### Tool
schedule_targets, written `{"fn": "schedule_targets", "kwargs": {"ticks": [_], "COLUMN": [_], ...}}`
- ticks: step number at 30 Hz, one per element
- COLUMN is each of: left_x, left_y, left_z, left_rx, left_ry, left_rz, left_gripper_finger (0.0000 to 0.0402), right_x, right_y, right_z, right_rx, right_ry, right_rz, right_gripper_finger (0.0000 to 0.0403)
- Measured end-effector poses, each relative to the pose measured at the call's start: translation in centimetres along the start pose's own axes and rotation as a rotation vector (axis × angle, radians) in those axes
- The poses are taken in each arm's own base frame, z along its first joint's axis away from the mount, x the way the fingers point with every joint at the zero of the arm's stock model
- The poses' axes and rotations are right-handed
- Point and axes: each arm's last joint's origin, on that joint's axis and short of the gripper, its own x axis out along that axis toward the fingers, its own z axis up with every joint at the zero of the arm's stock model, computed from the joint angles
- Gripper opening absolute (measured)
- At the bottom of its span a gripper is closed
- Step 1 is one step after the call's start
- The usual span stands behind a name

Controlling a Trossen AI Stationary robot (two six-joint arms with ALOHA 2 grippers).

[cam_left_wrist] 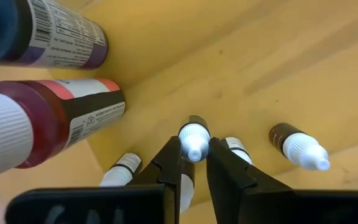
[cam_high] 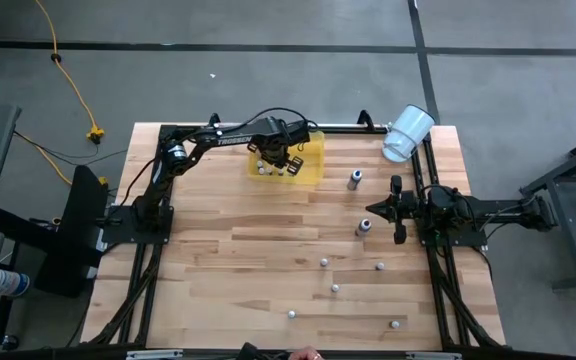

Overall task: Pick & Place food coloring
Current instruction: Put the top small green food coloring into the yellow container

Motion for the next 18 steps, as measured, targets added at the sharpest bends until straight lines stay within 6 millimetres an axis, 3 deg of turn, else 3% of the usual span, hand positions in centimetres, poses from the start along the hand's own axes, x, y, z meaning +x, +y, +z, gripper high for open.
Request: {"fn": "schedule_targets", "kwargs": {"ticks": [7, 18], "left_x": [0.5, 0.48], "left_y": [-0.18, -0.09], "left_z": [-0.1, -0.17], "left_rx": [0.004, 0.012], "left_ry": [0.025, 0.03], "left_rz": [-0.015, -0.003], "left_gripper_finger": [0.0075, 0.008], "right_x": [0.0, 0.0], "right_y": [0.0, 0.0], "right_z": [0.01, 0.0], "right_rx": [0.0, 0.0], "right_ry": [0.0, 0.0], "right_rz": [0.0, 0.0], "right_gripper_finger": [0.0, 0.0]}}
